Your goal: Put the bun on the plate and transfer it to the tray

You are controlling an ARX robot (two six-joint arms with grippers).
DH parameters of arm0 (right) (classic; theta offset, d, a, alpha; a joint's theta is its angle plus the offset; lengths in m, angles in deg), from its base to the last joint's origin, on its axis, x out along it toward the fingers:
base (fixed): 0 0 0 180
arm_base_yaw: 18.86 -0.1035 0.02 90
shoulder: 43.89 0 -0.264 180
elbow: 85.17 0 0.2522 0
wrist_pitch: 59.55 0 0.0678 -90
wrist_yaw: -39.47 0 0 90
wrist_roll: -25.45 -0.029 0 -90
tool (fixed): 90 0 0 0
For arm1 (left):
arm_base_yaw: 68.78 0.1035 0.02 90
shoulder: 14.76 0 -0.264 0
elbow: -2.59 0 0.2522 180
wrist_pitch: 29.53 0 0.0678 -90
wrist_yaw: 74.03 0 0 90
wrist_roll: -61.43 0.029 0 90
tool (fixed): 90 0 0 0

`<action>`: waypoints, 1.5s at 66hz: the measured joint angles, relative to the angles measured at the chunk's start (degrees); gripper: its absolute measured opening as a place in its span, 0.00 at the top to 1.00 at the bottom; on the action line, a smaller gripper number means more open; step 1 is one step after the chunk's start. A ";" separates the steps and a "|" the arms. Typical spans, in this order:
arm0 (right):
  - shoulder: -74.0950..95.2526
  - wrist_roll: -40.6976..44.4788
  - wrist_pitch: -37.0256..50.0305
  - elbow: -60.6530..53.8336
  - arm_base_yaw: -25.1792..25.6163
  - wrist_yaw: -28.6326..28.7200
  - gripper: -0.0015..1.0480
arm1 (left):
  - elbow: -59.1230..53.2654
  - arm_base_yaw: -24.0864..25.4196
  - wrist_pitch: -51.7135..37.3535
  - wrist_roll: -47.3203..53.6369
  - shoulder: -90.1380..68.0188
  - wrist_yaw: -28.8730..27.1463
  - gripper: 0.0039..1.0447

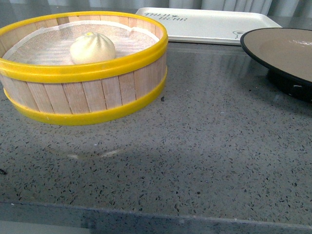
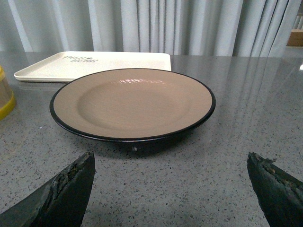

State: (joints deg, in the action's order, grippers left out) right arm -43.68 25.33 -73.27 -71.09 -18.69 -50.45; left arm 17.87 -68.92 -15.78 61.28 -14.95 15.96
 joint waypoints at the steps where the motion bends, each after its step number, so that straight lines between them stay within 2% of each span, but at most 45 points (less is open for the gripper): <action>1: 0.00 0.00 0.00 0.00 0.00 -0.02 0.09 | 0.00 0.00 0.00 0.00 0.00 0.00 0.06; 41: 0.00 0.00 0.00 0.00 0.00 -0.02 0.09 | 0.00 0.00 0.00 0.00 0.00 0.00 0.06; 44: 0.00 0.00 0.00 0.00 0.00 -0.02 0.09 | 0.94 -1.33 3.17 -1.44 -1.55 -3.37 0.06; 45: 0.00 0.00 0.00 0.00 0.00 0.00 0.09 | 2.08 -2.43 6.54 -2.84 -2.99 -7.87 0.06; 50: 0.00 0.00 0.00 0.00 0.00 -0.04 0.09 | 5.42 -4.37 13.90 -7.04 -9.07 -16.79 0.06; 54: 0.00 0.00 0.00 0.00 0.00 0.04 0.09 | 5.55 -4.13 13.53 -8.57 -10.95 -17.05 0.06; 65: 0.00 0.00 0.00 0.00 0.00 -0.02 0.09 | 8.59 -2.14 6.01 -12.26 -14.73 -16.59 0.06; 79: 0.00 0.00 0.00 0.00 0.00 -0.02 0.09 | 12.96 -7.19 -7.52 -13.14 -29.94 -16.63 0.06; 87: 0.00 0.00 0.00 0.00 0.00 -0.02 0.09 | 21.75 -11.47 -17.92 -11.52 -47.12 -14.91 0.06; 99: 0.00 0.00 0.00 0.00 0.00 -0.02 0.09 | 38.29 -13.64 -18.49 -7.72 -65.26 -11.82 0.06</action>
State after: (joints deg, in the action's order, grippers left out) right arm -43.68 25.33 -73.27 -71.09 -18.69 -50.47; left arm 56.16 -82.56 -34.27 53.57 -80.21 4.14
